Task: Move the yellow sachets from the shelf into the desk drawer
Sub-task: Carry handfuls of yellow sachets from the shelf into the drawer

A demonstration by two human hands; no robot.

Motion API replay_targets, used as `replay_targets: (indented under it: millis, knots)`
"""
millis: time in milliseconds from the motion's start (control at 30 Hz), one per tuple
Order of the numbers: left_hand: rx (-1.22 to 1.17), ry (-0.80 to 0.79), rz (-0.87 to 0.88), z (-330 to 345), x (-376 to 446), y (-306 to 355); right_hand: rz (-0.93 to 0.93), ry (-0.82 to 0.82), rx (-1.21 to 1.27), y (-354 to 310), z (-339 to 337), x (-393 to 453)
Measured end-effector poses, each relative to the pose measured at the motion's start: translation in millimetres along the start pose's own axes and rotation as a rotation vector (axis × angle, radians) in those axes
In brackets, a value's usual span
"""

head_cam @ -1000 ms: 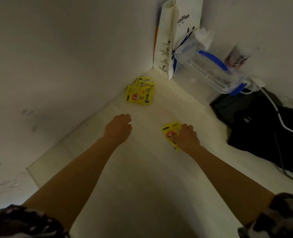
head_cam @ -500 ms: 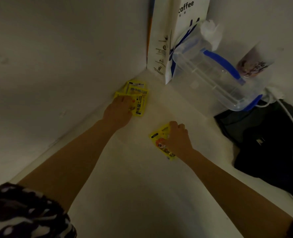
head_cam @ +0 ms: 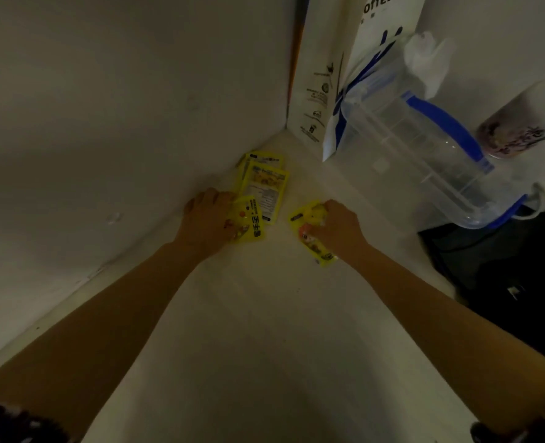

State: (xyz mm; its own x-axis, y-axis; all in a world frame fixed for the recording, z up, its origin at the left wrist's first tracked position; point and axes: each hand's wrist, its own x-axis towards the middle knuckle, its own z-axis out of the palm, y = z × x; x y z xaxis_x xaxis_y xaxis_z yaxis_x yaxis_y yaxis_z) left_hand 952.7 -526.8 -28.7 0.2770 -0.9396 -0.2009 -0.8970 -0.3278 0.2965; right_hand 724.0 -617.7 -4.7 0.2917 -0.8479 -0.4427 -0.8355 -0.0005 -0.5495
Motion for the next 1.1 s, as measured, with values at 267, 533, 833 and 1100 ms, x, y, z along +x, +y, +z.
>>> replay_targets:
  millis: [267, 533, 833, 1100]
  knots:
    - [-0.430, -0.026, -0.208, -15, 0, 2, 0.088, -0.018, 0.559, -44, -6, 34]
    - [-1.041, 0.133, -0.435, -15, 26, 21, 0.185, -0.077, 0.561, -71, 9, 52]
    - [-0.902, 0.102, -0.442, -15, 53, 40, 0.280, -0.071, 0.543, -46, 8, 64]
    - [-0.440, 0.029, -0.448, -1, 72, 65, 0.308, 0.109, 0.529, 5, -10, 55]
